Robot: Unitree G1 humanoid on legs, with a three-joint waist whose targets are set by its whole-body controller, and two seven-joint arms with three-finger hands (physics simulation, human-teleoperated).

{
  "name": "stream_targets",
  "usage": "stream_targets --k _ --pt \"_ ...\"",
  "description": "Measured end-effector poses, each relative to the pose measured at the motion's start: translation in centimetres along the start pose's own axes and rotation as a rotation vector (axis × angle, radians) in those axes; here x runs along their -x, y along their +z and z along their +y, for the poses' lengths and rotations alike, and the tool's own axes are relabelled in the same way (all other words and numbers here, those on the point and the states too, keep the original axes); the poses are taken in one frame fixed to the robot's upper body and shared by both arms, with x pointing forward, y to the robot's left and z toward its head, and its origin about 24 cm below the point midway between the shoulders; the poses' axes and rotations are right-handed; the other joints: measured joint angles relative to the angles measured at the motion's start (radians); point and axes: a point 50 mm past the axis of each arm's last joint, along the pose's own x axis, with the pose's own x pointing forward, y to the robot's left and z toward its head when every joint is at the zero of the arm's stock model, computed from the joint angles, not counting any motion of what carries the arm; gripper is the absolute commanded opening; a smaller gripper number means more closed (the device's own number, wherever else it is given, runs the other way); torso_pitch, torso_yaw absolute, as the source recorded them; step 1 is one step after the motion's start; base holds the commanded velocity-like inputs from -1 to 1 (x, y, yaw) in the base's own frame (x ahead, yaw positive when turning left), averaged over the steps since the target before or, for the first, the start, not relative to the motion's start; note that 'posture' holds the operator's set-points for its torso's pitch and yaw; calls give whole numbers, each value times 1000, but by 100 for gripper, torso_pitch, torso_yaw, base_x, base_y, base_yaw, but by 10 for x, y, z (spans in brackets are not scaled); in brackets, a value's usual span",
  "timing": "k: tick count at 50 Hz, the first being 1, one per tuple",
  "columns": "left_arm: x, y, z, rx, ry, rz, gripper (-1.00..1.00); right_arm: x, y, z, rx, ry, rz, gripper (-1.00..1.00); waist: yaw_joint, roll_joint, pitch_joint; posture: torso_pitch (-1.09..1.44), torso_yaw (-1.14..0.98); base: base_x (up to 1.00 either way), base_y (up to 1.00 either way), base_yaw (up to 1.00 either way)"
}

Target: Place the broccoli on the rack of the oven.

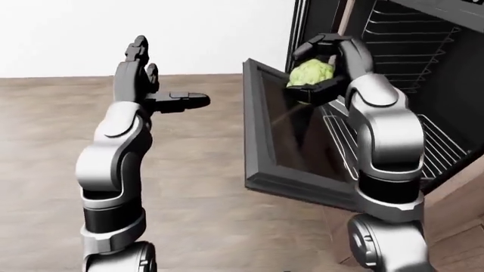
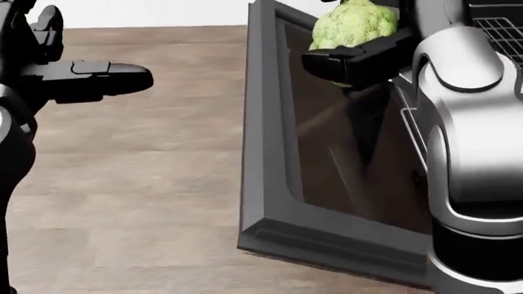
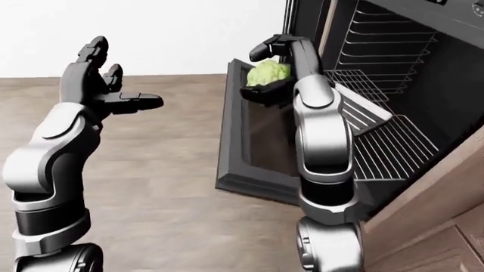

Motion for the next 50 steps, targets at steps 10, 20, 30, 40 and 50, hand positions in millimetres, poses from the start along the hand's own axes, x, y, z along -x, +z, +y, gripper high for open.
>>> stream_targets --k 10,20,30,40,50 --pt "0 -3 -9 4 -39 9 100 0 5 -11 -2 -52 -14 -100 -14 -72 26 0 0 0 -7 0" --pt "0 1 -1 4 -9 -12 100 -2 4 -7 7 -44 -5 -100 -5 -33 4 0 0 0 0 0" --pt "1 0 0 1 -3 -9 100 -2 4 -6 5 -36 -8 -100 7 -10 -41 0 0 0 -30 0" --pt "1 -6 -10 4 -43 27 100 -4 3 -15 10 -70 21 -100 -13 -108 -11 0 0 0 -22 0" --pt "1 1 -6 8 -29 -12 100 -4 3 -15 16 -79 12 -100 -9 -71 26 0 0 0 0 0"
